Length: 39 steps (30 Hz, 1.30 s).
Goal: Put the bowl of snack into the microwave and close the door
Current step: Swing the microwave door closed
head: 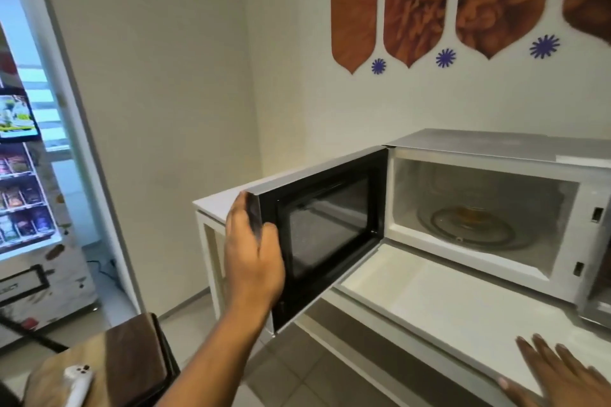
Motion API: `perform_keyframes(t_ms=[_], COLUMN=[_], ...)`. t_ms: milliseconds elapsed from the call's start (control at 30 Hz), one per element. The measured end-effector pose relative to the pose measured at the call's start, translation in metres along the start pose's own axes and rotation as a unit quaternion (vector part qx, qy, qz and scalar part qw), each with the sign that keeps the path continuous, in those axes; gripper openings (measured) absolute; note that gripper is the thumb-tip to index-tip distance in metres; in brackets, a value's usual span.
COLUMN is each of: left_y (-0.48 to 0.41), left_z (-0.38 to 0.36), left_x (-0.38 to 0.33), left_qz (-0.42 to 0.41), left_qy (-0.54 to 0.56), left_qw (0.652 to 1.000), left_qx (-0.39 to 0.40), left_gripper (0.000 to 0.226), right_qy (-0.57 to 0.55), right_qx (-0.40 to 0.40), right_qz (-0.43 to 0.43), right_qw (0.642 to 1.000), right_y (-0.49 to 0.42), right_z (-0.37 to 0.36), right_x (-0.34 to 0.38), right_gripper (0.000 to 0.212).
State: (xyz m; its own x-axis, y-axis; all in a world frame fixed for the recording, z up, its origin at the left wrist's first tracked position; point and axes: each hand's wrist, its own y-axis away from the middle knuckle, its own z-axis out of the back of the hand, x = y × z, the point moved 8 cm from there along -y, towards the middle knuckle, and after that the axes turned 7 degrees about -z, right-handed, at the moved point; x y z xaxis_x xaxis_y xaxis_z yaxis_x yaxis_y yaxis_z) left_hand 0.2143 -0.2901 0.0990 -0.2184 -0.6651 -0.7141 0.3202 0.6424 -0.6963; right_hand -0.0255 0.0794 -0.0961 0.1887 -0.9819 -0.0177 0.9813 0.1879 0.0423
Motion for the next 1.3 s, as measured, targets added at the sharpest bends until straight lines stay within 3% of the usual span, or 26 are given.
perform_keyframes(t_ms=[133, 267, 333, 467, 567, 700, 867, 933, 1067, 1300], left_y=[0.032, 0.046, 0.050, 0.060, 0.064, 0.061, 0.066, 0.072, 0.080, 0.081], left_z=[0.000, -0.013, -0.024, -0.068, -0.108, -0.155, -0.232, -0.261, -0.310, -0.358], left_x=[-0.019, -0.048, -0.063, -0.082, -0.088, -0.087, -0.077, -0.073, -0.056, -0.036], left_qz=[-0.026, -0.164, -0.216, -0.269, -0.258, -0.265, -0.294, -0.320, -0.340, -0.353], left_qy=[-0.003, -0.138, -0.123, 0.002, 0.041, 0.026, -0.045, -0.070, -0.118, -0.157], left_qw=[0.999, 0.977, 0.968, 0.953, 0.943, 0.932, 0.896, 0.873, 0.828, 0.792], left_qx=[-0.018, 0.006, 0.019, 0.137, 0.209, 0.245, 0.329, 0.362, 0.430, 0.473], left_gripper=[0.053, 0.052, 0.048, 0.042, 0.045, 0.045, 0.045, 0.050, 0.065, 0.077], right_qy=[-0.019, -0.069, -0.142, -0.324, -0.373, -0.429, -0.492, -0.448, -0.220, -0.101], right_qx=[-0.007, -0.028, -0.034, -0.078, -0.155, -0.274, -0.353, -0.362, -0.325, -0.279], right_qz=[0.027, 0.032, 0.032, 0.017, 0.000, -0.004, -0.001, -0.011, -0.059, -0.105], right_qw=[0.999, 0.997, 0.989, 0.943, 0.915, 0.861, 0.796, 0.817, 0.918, 0.949], right_y=[0.000, 0.012, 0.014, 0.023, 0.026, 0.031, 0.028, 0.020, -0.012, -0.047], right_z=[0.000, -0.011, -0.008, 0.018, 0.056, 0.125, 0.192, 0.210, 0.227, 0.222], right_x=[0.001, -0.011, -0.017, -0.029, -0.046, -0.065, -0.094, -0.101, -0.103, -0.116], right_gripper=[0.091, 0.084, 0.082, 0.077, 0.063, 0.058, 0.075, 0.086, 0.120, 0.137])
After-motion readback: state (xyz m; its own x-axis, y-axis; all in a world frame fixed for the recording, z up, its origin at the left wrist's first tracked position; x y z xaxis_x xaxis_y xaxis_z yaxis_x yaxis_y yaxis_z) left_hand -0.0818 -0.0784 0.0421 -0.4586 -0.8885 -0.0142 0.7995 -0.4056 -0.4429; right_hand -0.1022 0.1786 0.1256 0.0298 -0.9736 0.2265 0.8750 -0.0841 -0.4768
